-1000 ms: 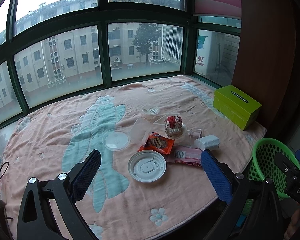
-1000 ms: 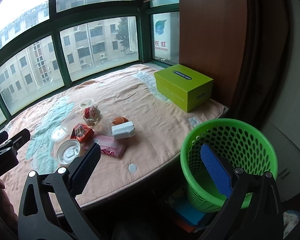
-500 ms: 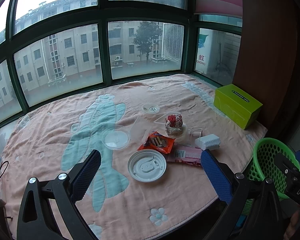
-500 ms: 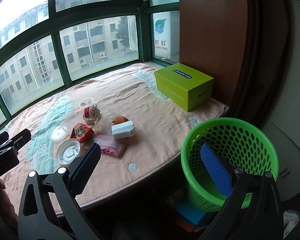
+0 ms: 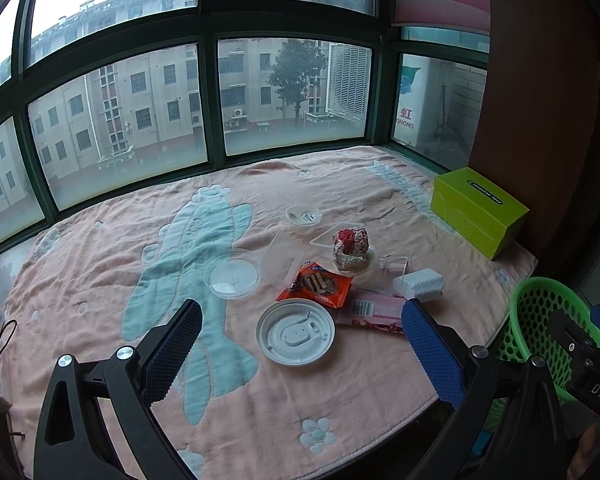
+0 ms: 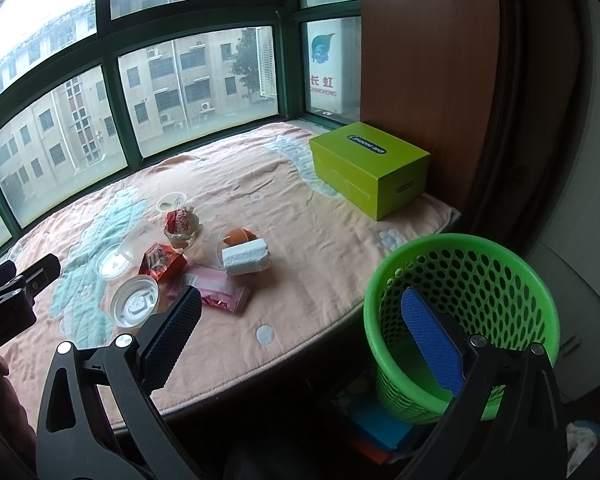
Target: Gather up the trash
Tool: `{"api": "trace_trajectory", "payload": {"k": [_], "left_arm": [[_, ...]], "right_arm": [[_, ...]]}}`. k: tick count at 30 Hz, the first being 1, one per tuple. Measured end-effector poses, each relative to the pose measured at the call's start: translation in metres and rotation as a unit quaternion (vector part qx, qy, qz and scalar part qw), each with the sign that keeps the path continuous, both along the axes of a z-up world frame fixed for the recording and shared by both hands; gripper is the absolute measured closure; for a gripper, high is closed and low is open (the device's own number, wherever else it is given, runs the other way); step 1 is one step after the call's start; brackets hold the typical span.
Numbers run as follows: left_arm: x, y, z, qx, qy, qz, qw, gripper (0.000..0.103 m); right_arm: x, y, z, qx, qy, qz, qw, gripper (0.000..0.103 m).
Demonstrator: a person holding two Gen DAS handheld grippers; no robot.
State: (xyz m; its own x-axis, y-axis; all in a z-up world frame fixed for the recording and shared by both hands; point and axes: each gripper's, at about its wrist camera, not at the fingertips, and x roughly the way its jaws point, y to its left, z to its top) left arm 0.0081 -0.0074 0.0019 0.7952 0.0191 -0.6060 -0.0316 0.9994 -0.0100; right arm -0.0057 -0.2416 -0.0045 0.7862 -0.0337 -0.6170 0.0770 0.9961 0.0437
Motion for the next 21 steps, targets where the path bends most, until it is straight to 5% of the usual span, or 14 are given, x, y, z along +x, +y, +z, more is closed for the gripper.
{"api": "trace_trajectory", "payload": {"k": [21], "left_arm": [[0.026, 0.024, -0.003, 0.0, 0.019, 0.029, 0.9994, 0.006]], "right_arm": [[0.038, 0.008, -0.01, 0.0, 0.023, 0.025, 0.999, 0.005]]}}
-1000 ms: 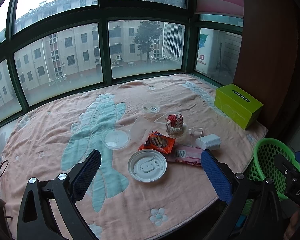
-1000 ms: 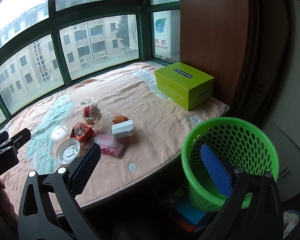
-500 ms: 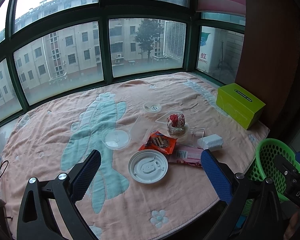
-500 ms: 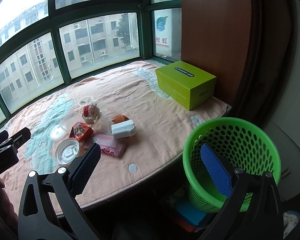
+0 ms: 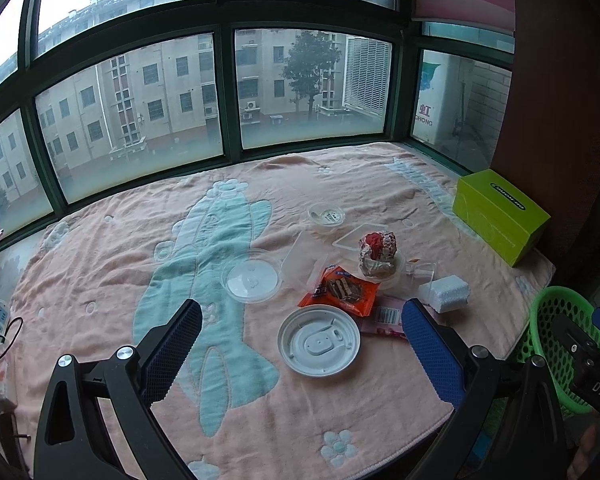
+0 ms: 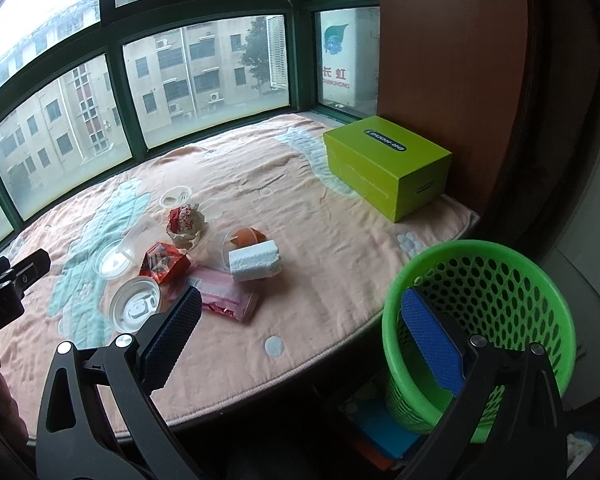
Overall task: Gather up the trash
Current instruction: 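Reach the right tool to the white foam block and close on it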
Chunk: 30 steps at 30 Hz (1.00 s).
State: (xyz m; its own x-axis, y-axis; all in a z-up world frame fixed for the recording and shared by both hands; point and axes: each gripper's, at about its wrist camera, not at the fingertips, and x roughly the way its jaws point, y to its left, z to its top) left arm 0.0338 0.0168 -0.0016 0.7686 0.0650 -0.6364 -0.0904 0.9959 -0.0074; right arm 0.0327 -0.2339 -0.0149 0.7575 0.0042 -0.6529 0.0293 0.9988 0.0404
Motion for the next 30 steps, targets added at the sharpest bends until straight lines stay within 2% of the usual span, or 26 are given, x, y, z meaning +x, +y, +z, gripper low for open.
{"api": "trace_trajectory", "payload": {"k": [9, 24, 30], "left_arm": [[0.014, 0.02, -0.004, -0.002, 0.013, 0.022, 0.9997, 0.006], [0.031, 0.053, -0.026, -0.011, 0.046, 0.055, 0.9974, 0.006], [0.036, 0.061, -0.035, -0.019, 0.06, 0.063, 0.996, 0.006]], "right_arm": [[0.032, 0.007, -0.017, 0.013, 0.026, 0.04, 0.999, 0.005], [0.101, 0.026, -0.066, 0.01, 0.08, 0.118, 0.99, 0.005], [0.126, 0.028, -0.085, 0.006, 0.105, 0.121, 0.987, 0.012]]}}
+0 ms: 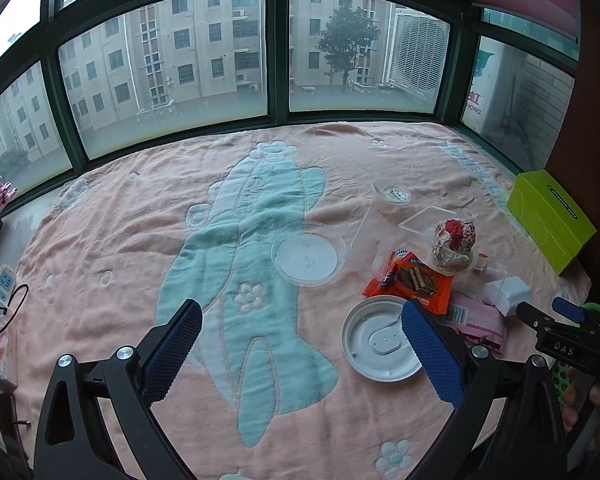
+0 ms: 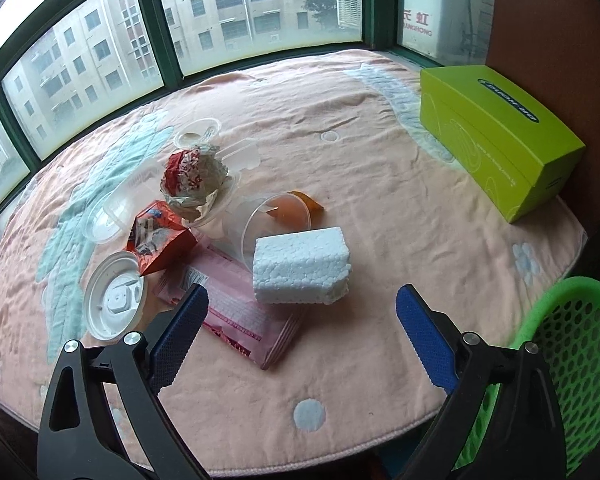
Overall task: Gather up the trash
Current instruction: 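Reach the right tool to the white foam block and close on it, then grasp the crumpled red-and-white paper wrapper with the left tool while the right tool holds the foam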
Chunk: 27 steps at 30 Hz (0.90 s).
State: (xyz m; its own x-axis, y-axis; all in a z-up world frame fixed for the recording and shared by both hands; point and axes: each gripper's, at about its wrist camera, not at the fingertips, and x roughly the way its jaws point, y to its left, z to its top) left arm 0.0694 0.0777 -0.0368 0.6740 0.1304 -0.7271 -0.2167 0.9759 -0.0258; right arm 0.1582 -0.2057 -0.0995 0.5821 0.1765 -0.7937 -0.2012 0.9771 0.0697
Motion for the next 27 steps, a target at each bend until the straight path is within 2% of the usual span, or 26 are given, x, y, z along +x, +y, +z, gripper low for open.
{"api": "trace_trajectory", "payload": {"k": [9, 15, 21, 27], "left_arm": [[0.009, 0.003, -0.008, -0.007, 0.012, 0.0, 0.9999, 0.006], [0.017, -0.005, -0.01, -0.008, 0.016, -0.015, 0.9997, 0.006], [0.037, -0.026, -0.007, -0.011, 0.009, -0.06, 0.9981, 0.006], [0.07, -0.058, -0.011, -0.018, 0.011, -0.119, 0.9926, 0.006]], "right_arm": [[0.017, 0.003, -0.017, -0.024, 0.015, 0.01, 1.0, 0.022], [0.02, 0.001, -0.023, -0.015, 0.027, 0.014, 0.999, 0.04], [0.016, -0.005, -0.015, -0.006, 0.017, 0.005, 1.0, 0.041], [0.008, -0.015, -0.007, 0.001, 0.013, -0.01, 1.0, 0.041]]}}
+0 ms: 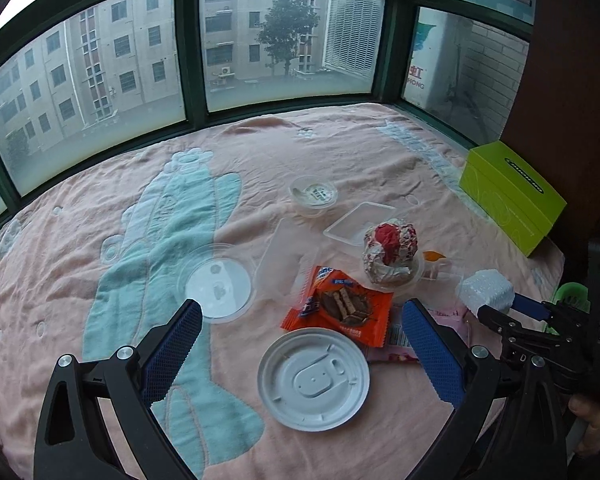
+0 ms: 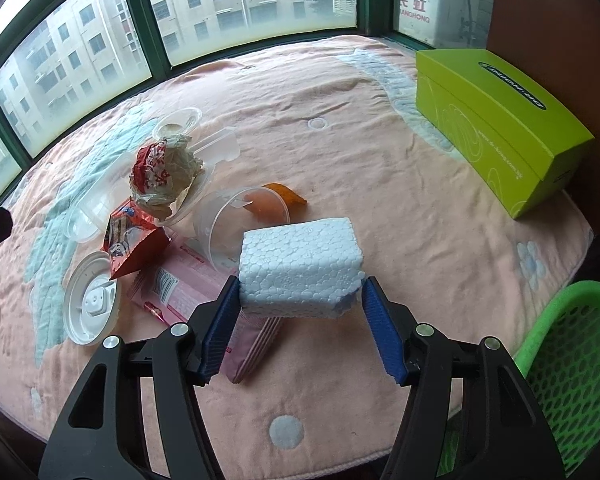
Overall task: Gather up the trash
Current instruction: 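Grasp the crumpled red-and-white paper wrapper with the left tool while the right tool holds the foam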
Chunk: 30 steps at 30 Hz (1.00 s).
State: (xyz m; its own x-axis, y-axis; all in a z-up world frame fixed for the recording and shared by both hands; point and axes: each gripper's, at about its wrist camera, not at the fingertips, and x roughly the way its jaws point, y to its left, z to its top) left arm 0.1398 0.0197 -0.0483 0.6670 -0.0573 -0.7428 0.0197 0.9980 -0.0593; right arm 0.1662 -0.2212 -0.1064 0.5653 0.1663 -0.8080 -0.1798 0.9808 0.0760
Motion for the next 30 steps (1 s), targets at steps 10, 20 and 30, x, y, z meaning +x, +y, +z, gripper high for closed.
{"api": "trace_trajectory", "payload": {"k": [10, 20, 30], "left_arm": [[0.056, -0.036, -0.013, -0.014, 0.01, -0.056, 0.9983, 0.006], [0.095, -0.058, -0.042, -0.034, 0.055, -0.091, 0.9937, 0.024], [0.101, -0.057, -0.052, -0.058, 0.07, -0.095, 0.9912, 0.059]], "right_arm": [[-0.022, -0.02, 0.02, 0.018, -0.016, -0.029, 0.999, 0.041], [-0.054, -0.041, 0.032, 0.021, -0.033, -0.065, 0.997, 0.041], [-0.07, -0.06, 0.036, 0.034, -0.037, -0.096, 0.994, 0.041]]}}
